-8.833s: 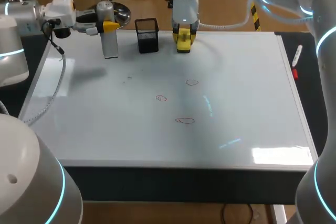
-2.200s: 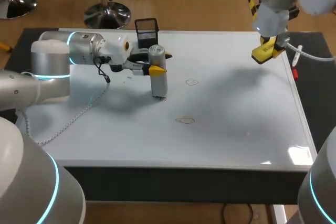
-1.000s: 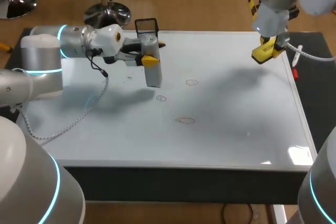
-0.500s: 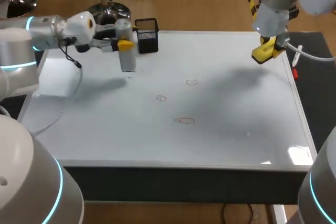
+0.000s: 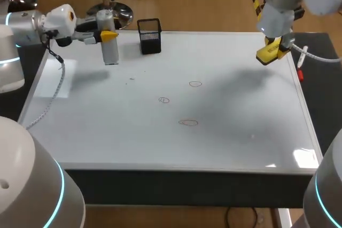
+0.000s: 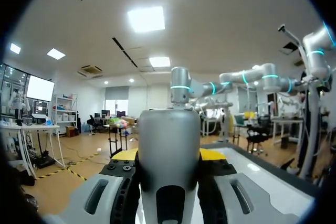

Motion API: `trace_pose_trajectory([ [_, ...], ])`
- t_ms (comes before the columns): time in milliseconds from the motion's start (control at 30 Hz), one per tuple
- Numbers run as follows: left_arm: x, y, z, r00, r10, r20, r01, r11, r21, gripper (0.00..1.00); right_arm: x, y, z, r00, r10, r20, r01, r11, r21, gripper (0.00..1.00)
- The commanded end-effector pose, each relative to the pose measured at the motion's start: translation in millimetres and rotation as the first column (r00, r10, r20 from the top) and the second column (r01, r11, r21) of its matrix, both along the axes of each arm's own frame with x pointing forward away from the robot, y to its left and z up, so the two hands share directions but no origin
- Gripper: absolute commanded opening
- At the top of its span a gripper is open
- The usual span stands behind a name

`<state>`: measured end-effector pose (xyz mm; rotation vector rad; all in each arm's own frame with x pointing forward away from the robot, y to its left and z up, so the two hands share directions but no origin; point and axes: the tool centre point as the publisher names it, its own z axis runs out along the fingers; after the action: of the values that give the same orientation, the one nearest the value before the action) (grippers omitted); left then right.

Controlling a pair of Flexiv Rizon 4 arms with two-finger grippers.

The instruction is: Pick up the inspection probe, press it on each red-marked spot on the whiteboard one by one, put down the probe, pick up the eraser, and wipe off all the red marks.

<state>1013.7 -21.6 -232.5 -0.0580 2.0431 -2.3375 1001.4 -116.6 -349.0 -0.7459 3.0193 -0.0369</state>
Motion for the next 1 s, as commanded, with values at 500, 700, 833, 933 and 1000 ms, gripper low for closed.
trace_pose_trajectory([
  [500,6.0,18.0,-3.5,0.999,0.037,-0.011,-0.037,0.999,-0.012,0.00,-0.4,-0.7,1.3,1.000,0.001,0.000,-0.001,1.000,-0.003,0.00],
  [700,6.0,18.0,-3.5,0.999,0.037,-0.011,-0.037,0.999,-0.012,0.00,-0.8,2.1,1.4,1.000,0.013,-0.015,-0.014,0.999,-0.040,0.00],
  [833,6.0,18.0,-3.5,0.999,0.037,-0.011,-0.037,0.999,-0.012,0.00,-5.1,15.8,7.4,0.997,0.072,0.016,-0.071,0.996,-0.057,0.00],
  [933,6.0,18.0,-3.5,0.999,0.037,-0.011,-0.037,0.999,-0.012,0.00,-14.5,35.6,15.9,0.990,0.139,0.031,-0.137,0.989,-0.057,0.00],
  [1000,6.0,18.0,-3.5,0.999,0.037,-0.011,-0.037,0.999,-0.012,0.00,-17.7,46.9,19.8,0.983,0.178,0.039,-0.176,0.983,-0.055,0.00],
])
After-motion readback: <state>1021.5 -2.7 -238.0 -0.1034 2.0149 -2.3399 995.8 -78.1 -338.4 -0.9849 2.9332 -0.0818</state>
